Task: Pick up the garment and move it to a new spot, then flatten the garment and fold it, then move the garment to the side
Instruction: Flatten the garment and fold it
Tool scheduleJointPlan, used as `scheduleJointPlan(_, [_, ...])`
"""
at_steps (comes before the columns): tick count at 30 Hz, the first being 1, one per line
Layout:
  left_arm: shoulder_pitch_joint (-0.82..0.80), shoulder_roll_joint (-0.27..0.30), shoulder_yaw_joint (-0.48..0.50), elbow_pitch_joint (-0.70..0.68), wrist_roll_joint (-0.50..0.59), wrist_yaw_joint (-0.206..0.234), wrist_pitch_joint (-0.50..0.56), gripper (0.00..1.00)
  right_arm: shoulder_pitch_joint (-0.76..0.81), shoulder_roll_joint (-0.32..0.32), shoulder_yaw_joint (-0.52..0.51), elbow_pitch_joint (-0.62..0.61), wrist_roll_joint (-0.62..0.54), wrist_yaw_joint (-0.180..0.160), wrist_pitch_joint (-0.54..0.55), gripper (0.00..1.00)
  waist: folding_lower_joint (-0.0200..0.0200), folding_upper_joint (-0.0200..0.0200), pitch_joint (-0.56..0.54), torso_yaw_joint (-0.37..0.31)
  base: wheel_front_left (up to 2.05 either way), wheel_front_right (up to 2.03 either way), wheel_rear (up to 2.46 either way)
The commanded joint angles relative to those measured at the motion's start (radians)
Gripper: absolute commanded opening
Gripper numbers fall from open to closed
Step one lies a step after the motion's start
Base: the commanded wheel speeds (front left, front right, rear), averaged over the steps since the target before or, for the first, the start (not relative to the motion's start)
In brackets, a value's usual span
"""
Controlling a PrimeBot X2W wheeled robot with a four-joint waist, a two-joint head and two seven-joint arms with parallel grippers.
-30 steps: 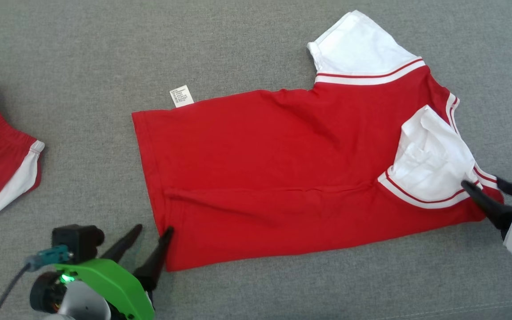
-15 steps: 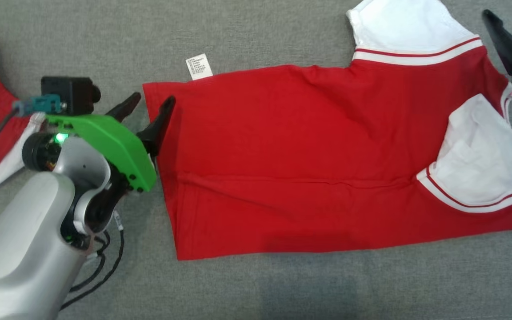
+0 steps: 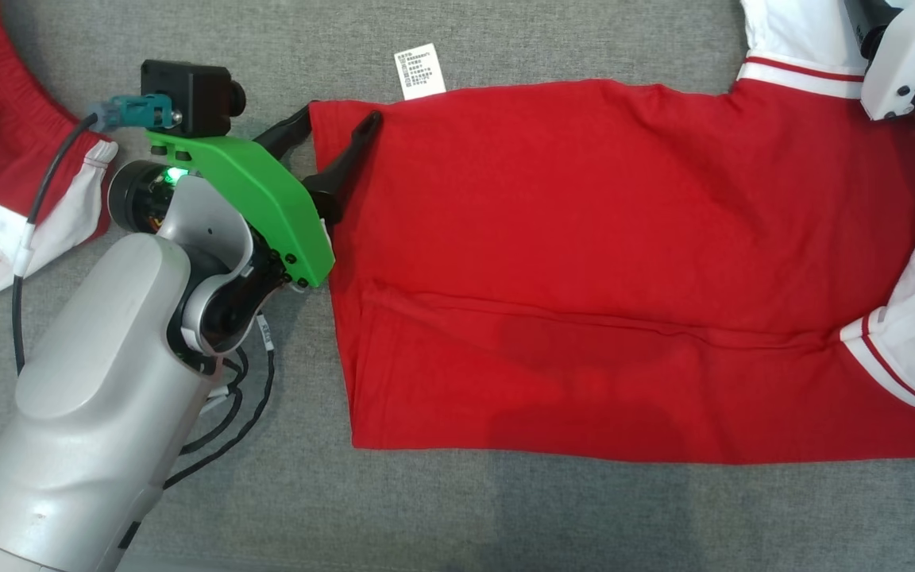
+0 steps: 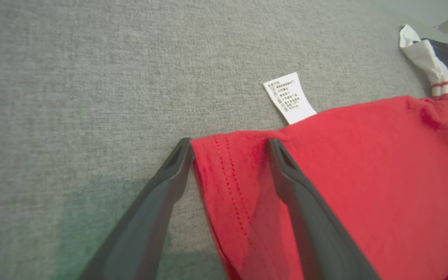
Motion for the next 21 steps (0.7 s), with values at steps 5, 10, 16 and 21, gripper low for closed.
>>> scheduleJointPlan(5, [0.018,0.002,-0.031,0.062,-0.007,-0.017,0.032,1.00,-0.044,0.008,0.038,0.110,-0.017,-0.001,-0.025,1.00,0.0000,0.0050,0.012,0.011,0.00,0.00,0.00])
scheduleJointPlan(10, [0.023,-0.010,-0.047,0.069,-0.015,-0.038,0.040,0.36,-0.064,0.022,0.072,0.153,0.007,-0.001,-0.031,0.00,0.0000,0.0050,0.009,0.006,0.00,0.00,0.00])
scheduleJointPlan(16, [0.029,-0.011,-0.037,0.064,0.003,-0.048,-0.017,0.00,-0.067,0.007,0.118,0.132,0.073,-0.001,-0.132,0.00,0.0000,0.0050,-0.021,-0.016,0.00,0.00,0.00])
scheduleJointPlan(21, [0.052,0.022,-0.011,0.025,0.030,-0.038,-0.098,0.00,-0.032,-0.031,0.158,0.060,0.154,-0.001,-0.217,0.00,0.0000,0.0050,-0.076,-0.050,0.00,0.00,0.00])
